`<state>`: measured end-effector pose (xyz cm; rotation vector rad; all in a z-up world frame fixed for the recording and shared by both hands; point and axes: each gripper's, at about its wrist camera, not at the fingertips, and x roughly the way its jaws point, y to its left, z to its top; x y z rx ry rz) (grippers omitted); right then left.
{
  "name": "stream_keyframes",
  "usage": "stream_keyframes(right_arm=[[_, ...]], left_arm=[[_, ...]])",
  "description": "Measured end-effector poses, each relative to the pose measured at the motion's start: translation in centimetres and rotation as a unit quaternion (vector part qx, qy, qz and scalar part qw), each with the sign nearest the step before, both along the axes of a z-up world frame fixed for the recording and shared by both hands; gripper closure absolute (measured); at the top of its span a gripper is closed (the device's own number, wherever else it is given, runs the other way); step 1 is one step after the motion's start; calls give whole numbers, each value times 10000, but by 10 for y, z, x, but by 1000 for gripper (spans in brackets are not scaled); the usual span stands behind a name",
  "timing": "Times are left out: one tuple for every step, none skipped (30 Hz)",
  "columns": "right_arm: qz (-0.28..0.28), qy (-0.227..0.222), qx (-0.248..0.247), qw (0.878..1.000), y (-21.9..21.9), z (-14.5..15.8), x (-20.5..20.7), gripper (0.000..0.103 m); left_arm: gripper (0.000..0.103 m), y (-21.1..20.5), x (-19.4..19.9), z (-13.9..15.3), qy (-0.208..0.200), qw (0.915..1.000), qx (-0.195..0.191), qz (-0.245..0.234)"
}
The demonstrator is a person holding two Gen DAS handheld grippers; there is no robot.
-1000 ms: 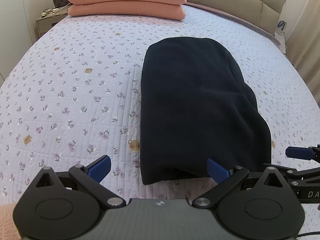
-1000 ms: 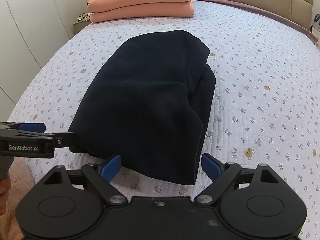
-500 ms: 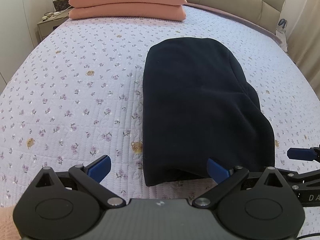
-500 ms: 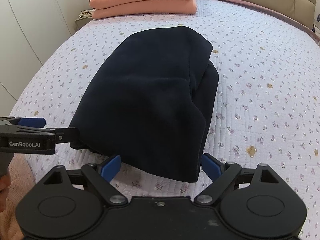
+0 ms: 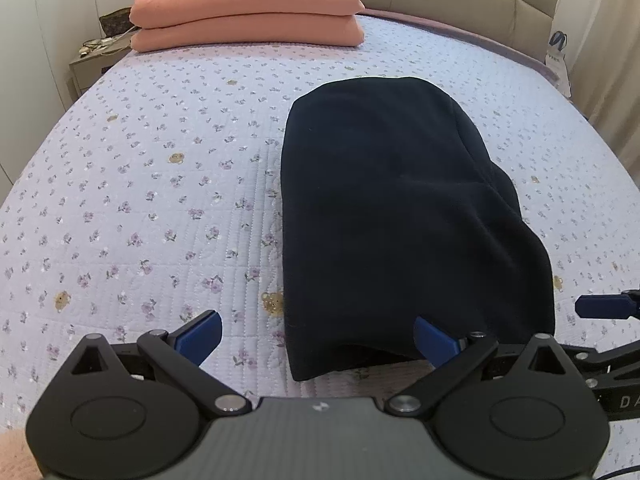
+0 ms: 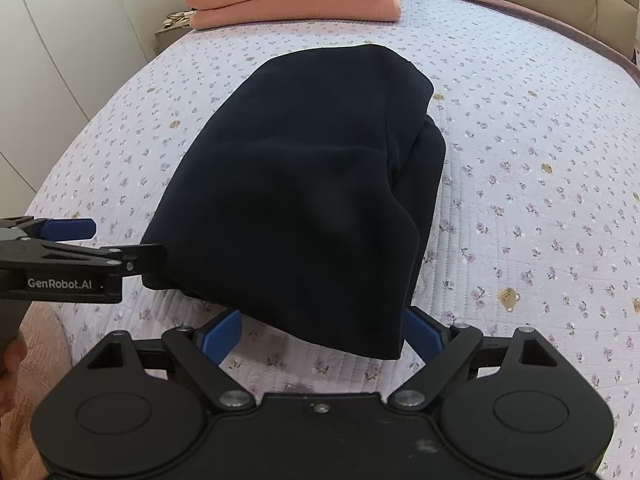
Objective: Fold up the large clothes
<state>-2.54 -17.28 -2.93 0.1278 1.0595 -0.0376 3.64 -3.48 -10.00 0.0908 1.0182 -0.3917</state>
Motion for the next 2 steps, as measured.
stream_keyframes(right_arm=[[-3,-3,2,10000,0,0,0,0],[-4,-5,7,10000,0,0,0,0]], left_arm=[[0,0,0,0,14,10000,-10,-7],[0,0,0,0,30,10000,-21,-3]])
